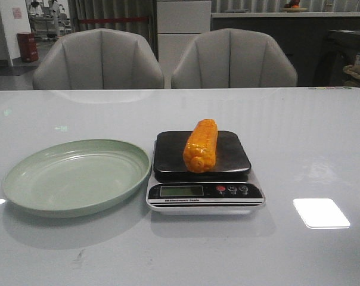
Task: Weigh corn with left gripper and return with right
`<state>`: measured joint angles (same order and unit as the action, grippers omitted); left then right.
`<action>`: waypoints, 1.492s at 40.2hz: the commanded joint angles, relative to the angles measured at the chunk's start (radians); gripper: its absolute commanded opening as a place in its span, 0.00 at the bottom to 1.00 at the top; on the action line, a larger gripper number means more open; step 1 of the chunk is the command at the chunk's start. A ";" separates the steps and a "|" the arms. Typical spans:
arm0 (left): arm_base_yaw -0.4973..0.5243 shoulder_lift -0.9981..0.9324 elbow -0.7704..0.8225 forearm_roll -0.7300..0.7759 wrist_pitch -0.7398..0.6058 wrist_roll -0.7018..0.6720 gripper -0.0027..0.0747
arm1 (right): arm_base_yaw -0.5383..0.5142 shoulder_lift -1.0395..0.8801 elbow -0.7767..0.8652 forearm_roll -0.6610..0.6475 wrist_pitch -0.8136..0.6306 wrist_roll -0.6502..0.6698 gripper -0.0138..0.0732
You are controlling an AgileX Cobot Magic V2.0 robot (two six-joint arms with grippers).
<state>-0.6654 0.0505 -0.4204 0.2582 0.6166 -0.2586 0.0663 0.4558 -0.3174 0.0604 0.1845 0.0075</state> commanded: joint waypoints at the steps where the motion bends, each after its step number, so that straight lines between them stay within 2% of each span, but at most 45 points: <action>1: -0.002 0.014 -0.022 0.007 -0.069 -0.003 0.21 | 0.030 0.013 -0.041 -0.013 -0.066 0.002 0.87; 7: -0.002 0.014 -0.022 0.007 -0.069 -0.003 0.21 | 0.099 0.047 -0.071 0.012 -0.035 0.004 0.85; 13: -0.002 0.014 -0.022 0.007 -0.069 -0.003 0.21 | 0.175 0.157 -0.181 0.164 0.062 0.005 0.85; 17: -0.002 0.014 -0.022 0.007 -0.069 -0.003 0.21 | 0.227 0.265 -0.268 0.221 0.120 0.005 0.85; 26: -0.002 0.014 -0.022 0.007 -0.069 -0.003 0.21 | 0.339 0.575 -0.501 0.235 0.226 0.070 0.84; 38: -0.002 0.014 -0.022 0.007 -0.069 -0.003 0.21 | 0.418 0.953 -0.830 0.230 0.330 0.170 0.84; 43: -0.002 0.014 -0.022 0.007 -0.069 -0.003 0.21 | 0.452 1.067 -0.948 0.195 0.356 0.253 0.84; 47: -0.002 0.014 -0.022 0.007 -0.069 -0.003 0.21 | 0.480 1.147 -1.037 0.118 0.396 0.347 0.84; 55: -0.002 0.014 -0.022 0.007 -0.069 -0.003 0.21 | 0.542 1.300 -1.203 -0.146 0.600 0.635 0.84; 60: -0.002 0.014 -0.022 0.007 -0.069 -0.003 0.21 | 0.567 1.373 -1.272 -0.196 0.695 0.701 0.84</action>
<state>-0.6654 0.0505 -0.4204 0.2582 0.6166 -0.2586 0.6211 1.8422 -1.5195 -0.0781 0.8465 0.6551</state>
